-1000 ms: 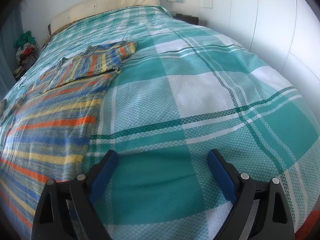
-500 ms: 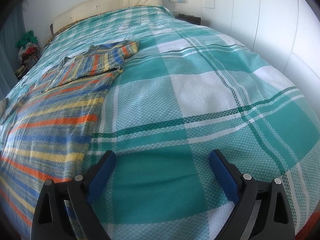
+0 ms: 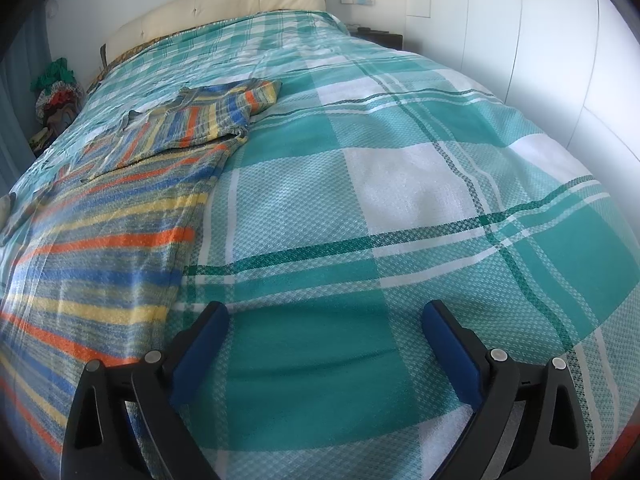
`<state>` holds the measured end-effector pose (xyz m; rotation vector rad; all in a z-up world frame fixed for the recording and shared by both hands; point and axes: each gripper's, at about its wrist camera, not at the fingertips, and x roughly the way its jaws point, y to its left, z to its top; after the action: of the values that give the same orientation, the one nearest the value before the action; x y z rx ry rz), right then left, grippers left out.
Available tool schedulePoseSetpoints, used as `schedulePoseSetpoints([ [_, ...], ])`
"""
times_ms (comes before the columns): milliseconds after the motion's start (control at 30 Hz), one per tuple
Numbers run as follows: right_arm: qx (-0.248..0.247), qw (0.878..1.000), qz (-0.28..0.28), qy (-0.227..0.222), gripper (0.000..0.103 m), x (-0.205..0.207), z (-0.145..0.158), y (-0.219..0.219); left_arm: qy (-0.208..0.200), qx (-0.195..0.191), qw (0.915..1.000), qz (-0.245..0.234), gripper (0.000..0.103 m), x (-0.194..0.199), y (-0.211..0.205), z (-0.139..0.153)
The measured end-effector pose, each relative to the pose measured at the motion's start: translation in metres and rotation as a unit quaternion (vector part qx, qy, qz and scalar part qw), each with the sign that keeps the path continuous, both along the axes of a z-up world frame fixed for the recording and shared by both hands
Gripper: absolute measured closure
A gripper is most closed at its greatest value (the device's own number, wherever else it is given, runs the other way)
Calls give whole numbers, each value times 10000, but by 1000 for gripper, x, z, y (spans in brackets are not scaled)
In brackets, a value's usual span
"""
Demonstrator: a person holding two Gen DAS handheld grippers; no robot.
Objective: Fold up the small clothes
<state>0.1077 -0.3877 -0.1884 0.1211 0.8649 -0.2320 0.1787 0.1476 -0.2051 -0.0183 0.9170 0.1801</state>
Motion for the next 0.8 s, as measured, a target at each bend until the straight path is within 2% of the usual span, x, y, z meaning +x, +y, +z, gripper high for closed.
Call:
schedulePoseSetpoints([
  [800,-34,10000,41,26,4,3,0,1,-58,-1,10000,2,0,1,-1,-2],
])
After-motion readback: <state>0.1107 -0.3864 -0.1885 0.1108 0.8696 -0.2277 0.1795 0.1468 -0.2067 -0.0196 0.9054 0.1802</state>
